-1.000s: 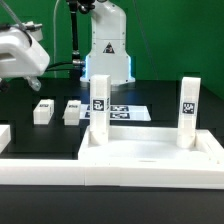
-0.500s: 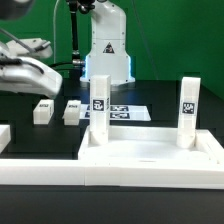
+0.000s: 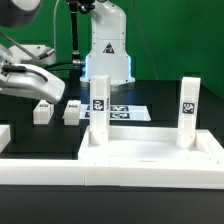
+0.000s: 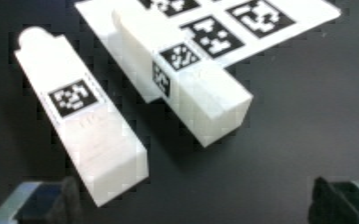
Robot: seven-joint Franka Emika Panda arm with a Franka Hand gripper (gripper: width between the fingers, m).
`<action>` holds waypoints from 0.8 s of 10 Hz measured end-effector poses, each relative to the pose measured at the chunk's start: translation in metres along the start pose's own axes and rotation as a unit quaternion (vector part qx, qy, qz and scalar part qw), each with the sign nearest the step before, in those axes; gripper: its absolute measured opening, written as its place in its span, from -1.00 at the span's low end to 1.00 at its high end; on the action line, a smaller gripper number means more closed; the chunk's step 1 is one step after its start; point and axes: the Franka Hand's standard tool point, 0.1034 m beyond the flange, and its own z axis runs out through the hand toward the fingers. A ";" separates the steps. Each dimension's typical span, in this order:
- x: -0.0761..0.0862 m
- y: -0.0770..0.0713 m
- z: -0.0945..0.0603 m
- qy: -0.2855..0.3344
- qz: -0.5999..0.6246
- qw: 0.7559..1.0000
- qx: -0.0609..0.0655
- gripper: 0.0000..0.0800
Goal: Assemble desk
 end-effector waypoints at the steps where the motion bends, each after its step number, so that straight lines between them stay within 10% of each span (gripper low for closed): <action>1: -0.004 -0.001 0.011 -0.001 0.001 1.000 -0.002 0.62; 8: -0.011 -0.008 0.035 -0.008 0.006 1.000 -0.013 0.62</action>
Offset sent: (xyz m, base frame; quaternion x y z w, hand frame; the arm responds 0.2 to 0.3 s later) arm -0.0243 0.0258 -0.0064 -0.0002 -0.0059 0.0373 0.9993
